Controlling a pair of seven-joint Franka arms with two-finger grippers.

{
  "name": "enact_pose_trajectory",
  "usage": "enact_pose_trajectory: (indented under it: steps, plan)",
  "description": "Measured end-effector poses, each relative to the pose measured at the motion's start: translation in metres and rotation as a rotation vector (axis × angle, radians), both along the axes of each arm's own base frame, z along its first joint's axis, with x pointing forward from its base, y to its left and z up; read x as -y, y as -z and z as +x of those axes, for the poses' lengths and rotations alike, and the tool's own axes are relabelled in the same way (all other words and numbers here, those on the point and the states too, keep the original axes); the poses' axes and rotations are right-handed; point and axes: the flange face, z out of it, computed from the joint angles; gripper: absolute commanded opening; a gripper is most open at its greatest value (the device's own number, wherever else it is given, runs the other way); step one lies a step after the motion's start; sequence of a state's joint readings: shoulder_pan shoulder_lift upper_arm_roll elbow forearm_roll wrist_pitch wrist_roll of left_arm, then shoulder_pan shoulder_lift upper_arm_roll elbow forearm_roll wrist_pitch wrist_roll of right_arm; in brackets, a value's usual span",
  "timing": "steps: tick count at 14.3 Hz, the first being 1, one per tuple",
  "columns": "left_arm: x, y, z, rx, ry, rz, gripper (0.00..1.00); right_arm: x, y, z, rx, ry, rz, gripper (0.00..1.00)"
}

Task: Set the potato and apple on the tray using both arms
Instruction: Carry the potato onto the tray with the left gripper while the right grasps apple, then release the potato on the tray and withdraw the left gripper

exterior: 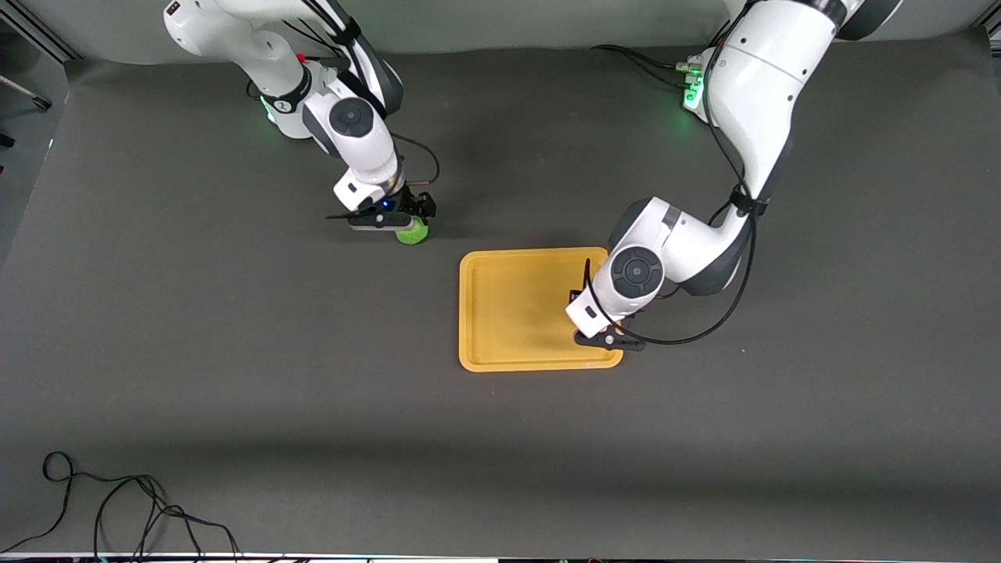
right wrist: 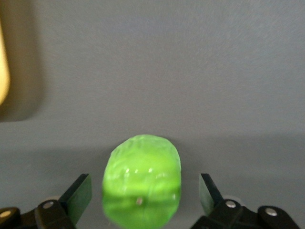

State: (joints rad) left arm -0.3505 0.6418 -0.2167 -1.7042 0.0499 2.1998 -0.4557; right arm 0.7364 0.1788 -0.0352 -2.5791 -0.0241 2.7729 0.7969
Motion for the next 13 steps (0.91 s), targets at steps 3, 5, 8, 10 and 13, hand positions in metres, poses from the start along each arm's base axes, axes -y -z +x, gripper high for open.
enact_pose_trajectory:
  steps: [3,5,8,10,13]
  plan:
    - [0.001,0.001,0.0,0.003,-0.007,-0.001,1.0,0.002,0.025,-0.002,-0.013,0.009,-0.013,0.62]
    - [-0.005,-0.013,0.01,0.023,-0.024,-0.002,1.0,0.001,0.025,-0.001,-0.01,0.01,-0.01,0.47]
    - [-0.061,-0.094,0.045,0.075,-0.114,0.008,1.0,0.001,0.014,0.011,-0.002,0.025,-0.009,0.47]
    - [-0.13,-0.172,0.061,0.118,-0.198,0.021,1.0,0.001,-0.011,0.034,-0.018,0.045,-0.036,0.47]
    - [-0.222,-0.261,0.064,0.205,-0.176,0.02,1.0,0.002,-0.095,0.075,-0.05,0.06,-0.067,0.47]
